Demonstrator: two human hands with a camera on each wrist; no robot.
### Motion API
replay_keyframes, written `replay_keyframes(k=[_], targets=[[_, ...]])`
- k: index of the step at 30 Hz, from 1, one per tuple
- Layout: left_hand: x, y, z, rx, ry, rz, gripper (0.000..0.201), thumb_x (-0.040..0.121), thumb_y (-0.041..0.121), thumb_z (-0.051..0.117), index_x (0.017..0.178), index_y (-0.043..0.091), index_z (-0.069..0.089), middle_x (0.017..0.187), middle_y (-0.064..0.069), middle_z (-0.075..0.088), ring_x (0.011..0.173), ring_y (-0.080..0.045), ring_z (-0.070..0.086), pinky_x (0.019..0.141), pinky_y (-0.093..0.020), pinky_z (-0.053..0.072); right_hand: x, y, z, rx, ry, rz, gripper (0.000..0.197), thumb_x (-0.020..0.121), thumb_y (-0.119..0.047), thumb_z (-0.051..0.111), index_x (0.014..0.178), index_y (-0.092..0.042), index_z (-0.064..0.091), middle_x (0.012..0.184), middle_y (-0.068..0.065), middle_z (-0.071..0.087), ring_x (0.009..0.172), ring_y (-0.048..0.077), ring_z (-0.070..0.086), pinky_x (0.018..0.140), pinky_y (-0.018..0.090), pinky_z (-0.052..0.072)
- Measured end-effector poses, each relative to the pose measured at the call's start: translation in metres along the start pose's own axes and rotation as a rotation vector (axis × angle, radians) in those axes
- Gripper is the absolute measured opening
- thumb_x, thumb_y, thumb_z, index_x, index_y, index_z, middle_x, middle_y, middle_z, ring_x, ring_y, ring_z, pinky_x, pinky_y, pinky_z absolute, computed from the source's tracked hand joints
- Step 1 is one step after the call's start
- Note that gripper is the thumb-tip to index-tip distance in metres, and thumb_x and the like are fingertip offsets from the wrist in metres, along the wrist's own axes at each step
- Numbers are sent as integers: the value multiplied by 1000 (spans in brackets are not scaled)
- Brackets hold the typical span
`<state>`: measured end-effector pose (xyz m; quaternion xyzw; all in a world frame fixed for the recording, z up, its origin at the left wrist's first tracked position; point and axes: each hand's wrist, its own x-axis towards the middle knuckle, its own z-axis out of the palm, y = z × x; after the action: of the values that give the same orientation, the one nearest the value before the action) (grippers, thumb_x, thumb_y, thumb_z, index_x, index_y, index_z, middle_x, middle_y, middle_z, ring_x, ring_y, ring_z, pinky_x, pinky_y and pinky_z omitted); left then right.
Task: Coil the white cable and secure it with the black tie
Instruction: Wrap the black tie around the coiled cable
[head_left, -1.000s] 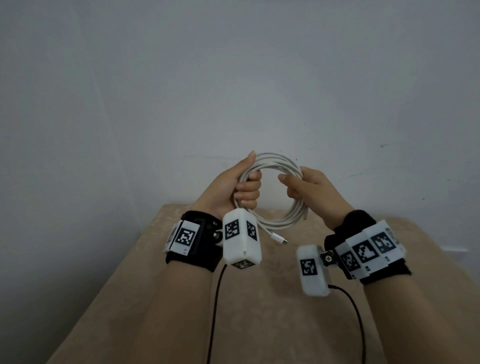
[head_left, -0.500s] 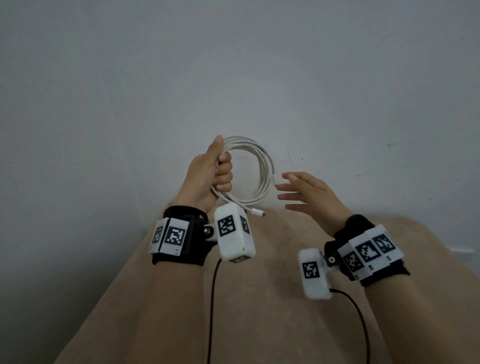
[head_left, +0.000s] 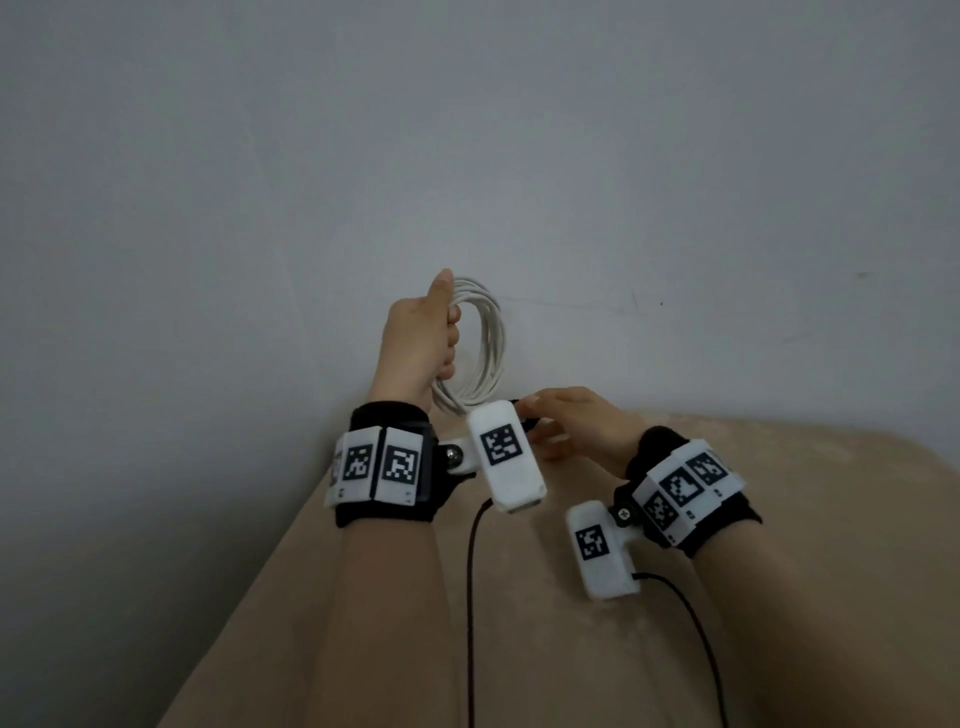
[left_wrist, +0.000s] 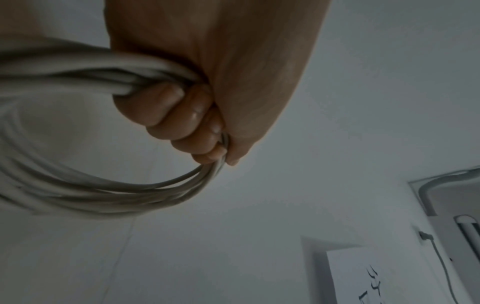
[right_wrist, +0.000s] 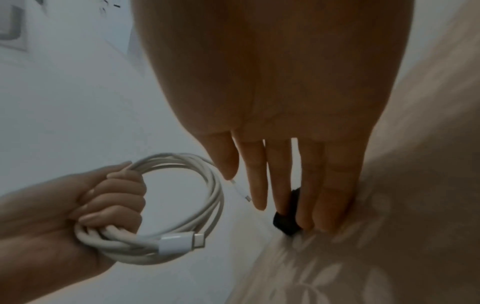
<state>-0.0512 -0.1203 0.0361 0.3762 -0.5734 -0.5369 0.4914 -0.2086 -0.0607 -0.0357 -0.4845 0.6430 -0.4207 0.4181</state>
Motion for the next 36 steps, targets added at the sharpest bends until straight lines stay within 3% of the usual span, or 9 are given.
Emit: replay_keyframes(k=[6,10,15,20,25,28,31,32,36], targets=[[0,-1,2,-6,-5,5,43,99,40,43,63,18,42,39,11,30,32,-6,22,37,-15,17,-1,8,-4,101,87,-12,21,95,-13,54,106,2,63,103,22,65,89,27,63,84,35,54],[1,-3,5,-7,-30,3,42,99,40,44,63,18,42,39,12,29,32,-5,21,37,-15,16,-13,8,-21,132,261,-90,17,85,1,64,102,-3,63,83,11,66,71,18,62,66,22,56],[-1,-9,22,79,-171,-24,43,98,42,46,62,18,40,40,11,29,34,-6,20,38,-16,17,-40,6,-42,381,326,-114,14,90,-16,63,78,-10,66,78,2,67,72,12,58,60,22,50],[-13,-10,50,156,-283,-16,42,93,36,59,61,20,36,45,8,27,37,-7,20,38,-18,18,-63,4,-66,524,394,-178,16,94,-21,55,82,-14,62,73,-3,72,75,7,68,75,27,48],[-23,-9,71,115,-348,7,40,85,20,70,60,21,39,53,4,26,39,-8,20,38,-18,18,-64,-14,-78,626,432,-281,11,93,-20,57,88,-11,61,73,2,74,68,13,68,69,25,53],[-27,-7,81,62,-393,20,35,85,15,69,53,21,55,54,4,23,41,-7,18,40,-20,14,-64,-23,-78,593,437,-318,11,93,-21,58,89,-11,61,69,1,74,57,9,66,59,21,54],[-34,-3,87,42,-445,38,13,83,19,69,83,10,78,54,6,21,42,-7,16,41,-22,12,-65,-26,-76,575,426,-329,12,94,-21,57,91,-10,61,63,-3,72,52,7,65,54,19,54],[-34,-4,89,35,-445,34,24,83,20,69,97,1,74,53,6,20,42,-7,16,40,-21,13,-66,-27,-76,576,423,-329,12,94,-21,57,91,-10,61,63,-3,72,51,7,64,53,18,53],[-35,-3,90,-19,-427,21,17,86,19,67,95,7,75,55,6,18,43,-7,14,41,-22,11,-69,-34,-78,550,448,-337,14,92,-23,60,94,-9,62,70,2,73,52,10,64,47,18,49]])
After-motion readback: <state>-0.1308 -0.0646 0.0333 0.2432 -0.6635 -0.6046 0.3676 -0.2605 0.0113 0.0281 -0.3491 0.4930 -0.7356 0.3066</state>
